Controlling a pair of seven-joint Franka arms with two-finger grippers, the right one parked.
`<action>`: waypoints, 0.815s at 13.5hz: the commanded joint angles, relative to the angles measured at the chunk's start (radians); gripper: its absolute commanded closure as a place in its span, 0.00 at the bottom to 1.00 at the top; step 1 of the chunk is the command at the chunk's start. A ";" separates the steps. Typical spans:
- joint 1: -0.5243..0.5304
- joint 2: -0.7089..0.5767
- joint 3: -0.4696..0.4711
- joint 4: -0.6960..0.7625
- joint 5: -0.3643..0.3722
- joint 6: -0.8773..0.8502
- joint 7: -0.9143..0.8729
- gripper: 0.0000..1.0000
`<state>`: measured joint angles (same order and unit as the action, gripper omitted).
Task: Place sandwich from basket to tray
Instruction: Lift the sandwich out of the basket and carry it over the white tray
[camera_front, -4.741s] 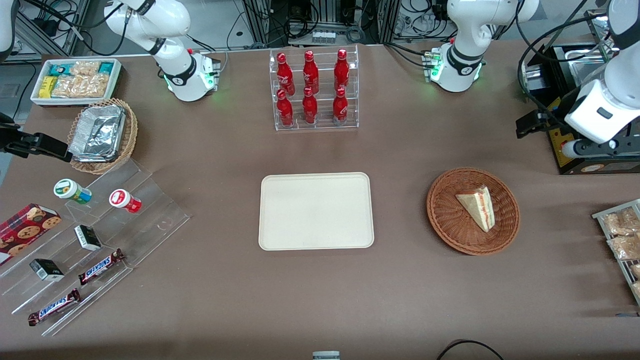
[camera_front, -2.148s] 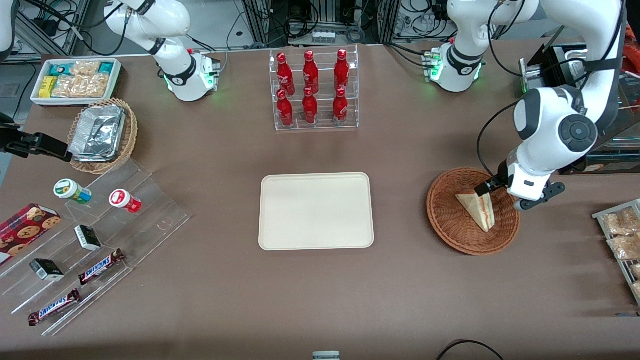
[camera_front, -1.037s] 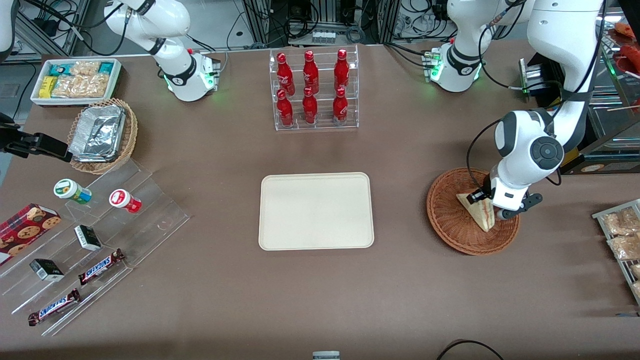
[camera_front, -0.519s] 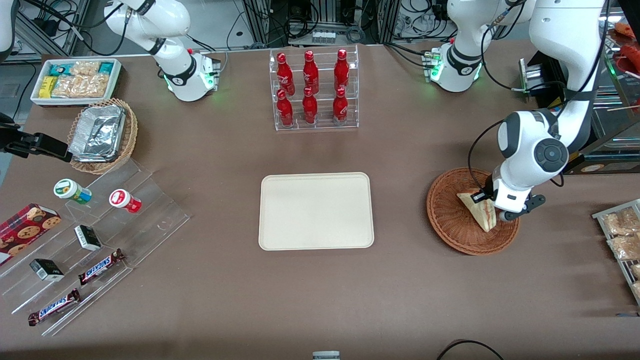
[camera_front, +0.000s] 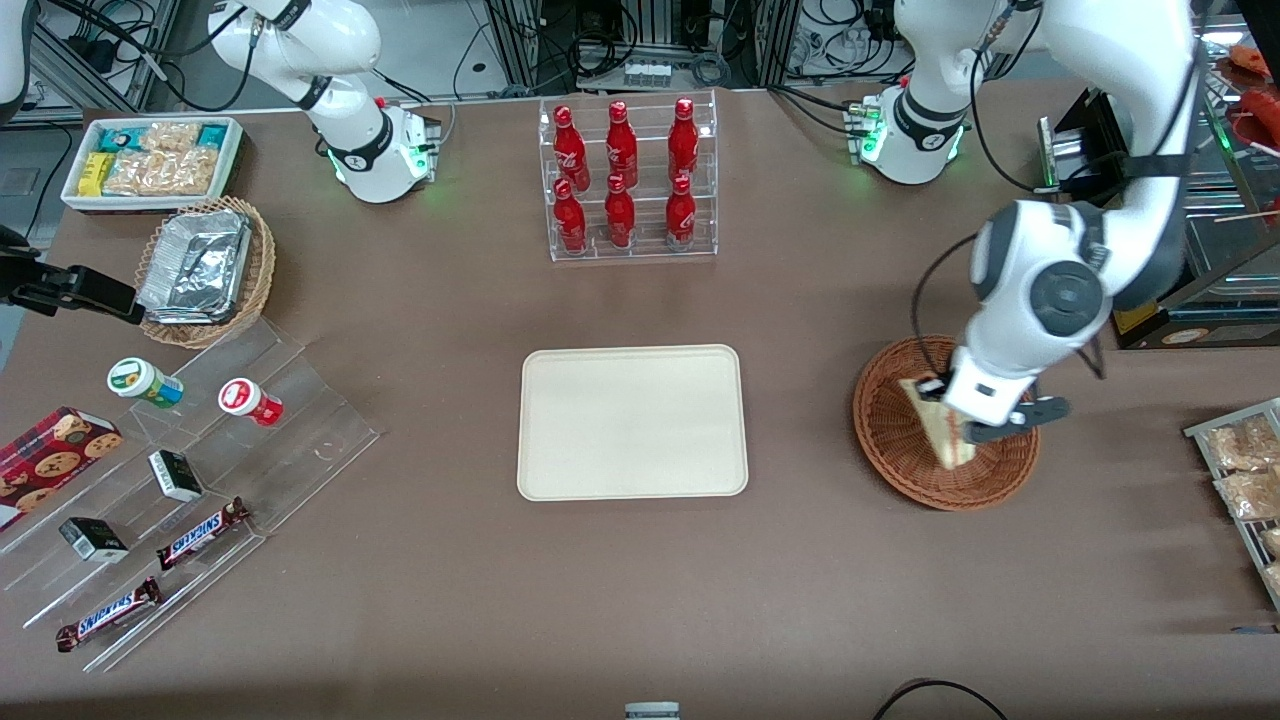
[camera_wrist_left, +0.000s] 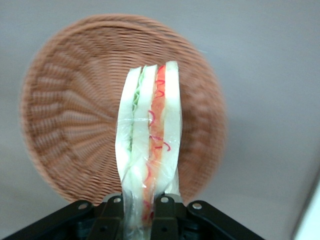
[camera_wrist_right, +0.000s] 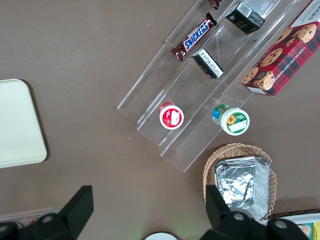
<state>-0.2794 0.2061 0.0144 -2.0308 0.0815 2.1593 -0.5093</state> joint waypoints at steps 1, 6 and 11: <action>-0.108 0.016 0.004 0.043 0.015 -0.021 -0.002 1.00; -0.262 0.116 -0.002 0.148 -0.031 -0.022 -0.023 1.00; -0.401 0.303 -0.001 0.348 -0.046 -0.021 -0.161 1.00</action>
<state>-0.6364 0.4153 -0.0001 -1.8100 0.0429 2.1612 -0.6234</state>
